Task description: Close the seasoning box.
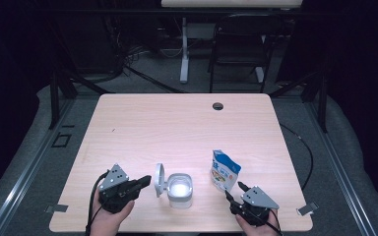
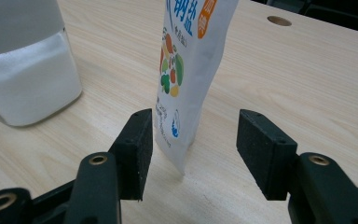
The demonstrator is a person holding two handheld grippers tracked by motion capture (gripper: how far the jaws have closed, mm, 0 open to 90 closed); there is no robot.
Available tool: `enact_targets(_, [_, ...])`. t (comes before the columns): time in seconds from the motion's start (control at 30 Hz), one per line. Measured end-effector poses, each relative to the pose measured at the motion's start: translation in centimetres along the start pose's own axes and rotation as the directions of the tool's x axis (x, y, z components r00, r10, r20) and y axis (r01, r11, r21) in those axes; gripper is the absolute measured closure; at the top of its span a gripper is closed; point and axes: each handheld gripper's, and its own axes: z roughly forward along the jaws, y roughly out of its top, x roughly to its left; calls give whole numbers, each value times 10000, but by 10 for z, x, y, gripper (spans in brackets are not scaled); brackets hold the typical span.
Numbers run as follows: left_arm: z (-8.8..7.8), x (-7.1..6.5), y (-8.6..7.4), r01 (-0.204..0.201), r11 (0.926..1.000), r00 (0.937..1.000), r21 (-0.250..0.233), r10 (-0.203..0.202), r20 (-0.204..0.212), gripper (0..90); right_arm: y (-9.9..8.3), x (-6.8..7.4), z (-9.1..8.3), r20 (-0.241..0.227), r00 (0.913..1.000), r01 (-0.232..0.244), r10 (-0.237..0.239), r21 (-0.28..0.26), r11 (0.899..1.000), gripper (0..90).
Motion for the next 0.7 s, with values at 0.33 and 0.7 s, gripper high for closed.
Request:
enact_targets(0.33, [-1, -4, 4, -134, 9999, 9999, 18, 134, 4, 900, -1, 1, -2, -39, 10000, -42, 42, -32, 10000, 460])
enact_targets(0.7, [2, -8, 10, -304, 9995, 9995, 54, 304, 23, 900, -1, 1, -1, -71, 9999, -110, 109, -98, 9999, 460])
